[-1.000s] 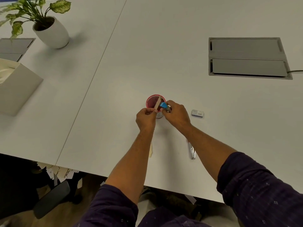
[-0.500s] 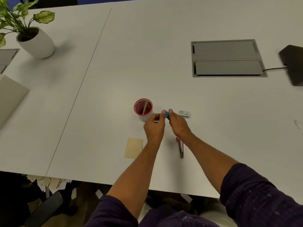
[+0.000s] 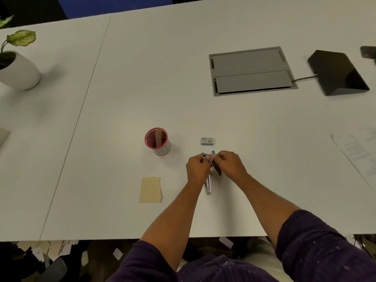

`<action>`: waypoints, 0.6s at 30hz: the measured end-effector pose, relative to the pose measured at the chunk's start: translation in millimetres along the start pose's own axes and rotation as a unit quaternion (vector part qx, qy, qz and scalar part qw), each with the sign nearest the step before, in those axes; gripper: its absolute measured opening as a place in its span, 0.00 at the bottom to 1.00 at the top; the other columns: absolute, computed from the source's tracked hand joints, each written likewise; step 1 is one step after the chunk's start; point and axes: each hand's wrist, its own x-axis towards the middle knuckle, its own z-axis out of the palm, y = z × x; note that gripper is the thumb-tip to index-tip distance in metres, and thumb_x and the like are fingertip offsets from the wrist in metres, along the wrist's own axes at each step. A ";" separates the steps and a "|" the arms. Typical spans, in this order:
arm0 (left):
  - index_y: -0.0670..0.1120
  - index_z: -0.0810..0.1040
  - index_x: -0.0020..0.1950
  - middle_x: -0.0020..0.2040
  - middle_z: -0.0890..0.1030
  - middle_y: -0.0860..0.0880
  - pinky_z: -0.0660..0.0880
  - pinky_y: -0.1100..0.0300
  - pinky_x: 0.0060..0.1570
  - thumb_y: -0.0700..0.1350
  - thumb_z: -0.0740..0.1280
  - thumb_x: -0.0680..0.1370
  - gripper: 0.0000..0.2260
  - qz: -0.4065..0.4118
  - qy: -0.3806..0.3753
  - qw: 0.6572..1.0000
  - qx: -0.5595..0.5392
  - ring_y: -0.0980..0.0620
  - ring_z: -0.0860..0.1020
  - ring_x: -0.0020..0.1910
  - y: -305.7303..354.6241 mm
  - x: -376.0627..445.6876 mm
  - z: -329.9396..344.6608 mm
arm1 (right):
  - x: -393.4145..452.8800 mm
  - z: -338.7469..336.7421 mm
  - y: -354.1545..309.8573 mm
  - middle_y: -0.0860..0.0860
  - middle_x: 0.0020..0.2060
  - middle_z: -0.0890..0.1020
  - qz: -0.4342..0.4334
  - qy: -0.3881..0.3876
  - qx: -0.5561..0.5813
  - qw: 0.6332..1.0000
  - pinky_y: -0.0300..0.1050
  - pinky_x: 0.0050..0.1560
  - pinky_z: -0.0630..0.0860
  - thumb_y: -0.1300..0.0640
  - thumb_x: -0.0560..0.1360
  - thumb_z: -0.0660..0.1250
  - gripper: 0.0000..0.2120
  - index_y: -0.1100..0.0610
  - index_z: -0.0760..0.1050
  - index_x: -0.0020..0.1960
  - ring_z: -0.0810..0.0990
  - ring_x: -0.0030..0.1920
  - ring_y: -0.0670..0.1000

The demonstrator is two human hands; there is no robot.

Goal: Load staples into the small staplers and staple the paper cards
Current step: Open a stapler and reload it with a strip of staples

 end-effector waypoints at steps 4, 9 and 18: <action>0.36 0.83 0.49 0.52 0.85 0.39 0.79 0.58 0.50 0.44 0.66 0.81 0.12 0.007 -0.027 0.999 0.044 0.47 0.84 0.47 1.3 -7.6 20.8 | -10.5 -10.4 17.2 0.52 0.31 0.82 0.028 0.017 -0.032 0.999 0.45 0.35 0.74 0.53 0.80 0.66 0.15 0.59 0.79 0.37 0.77 0.32 0.50; 0.37 0.83 0.60 0.60 0.83 0.42 0.78 0.58 0.56 0.38 0.63 0.81 0.12 0.013 -0.052 0.994 0.093 0.45 0.82 0.56 -0.4 -19.9 41.2 | -25.4 -13.3 28.7 0.53 0.31 0.80 0.068 0.022 -0.141 0.987 0.50 0.37 0.77 0.54 0.79 0.65 0.14 0.58 0.75 0.36 0.79 0.34 0.54; 0.38 0.79 0.41 0.36 0.77 0.49 0.73 0.55 0.38 0.34 0.64 0.75 0.06 0.059 -0.122 0.972 0.193 0.51 0.76 0.37 -7.7 -29.4 43.8 | -29.9 -13.3 30.9 0.52 0.34 0.79 0.101 0.003 -0.228 0.969 0.41 0.32 0.66 0.60 0.77 0.64 0.14 0.53 0.68 0.33 0.77 0.35 0.52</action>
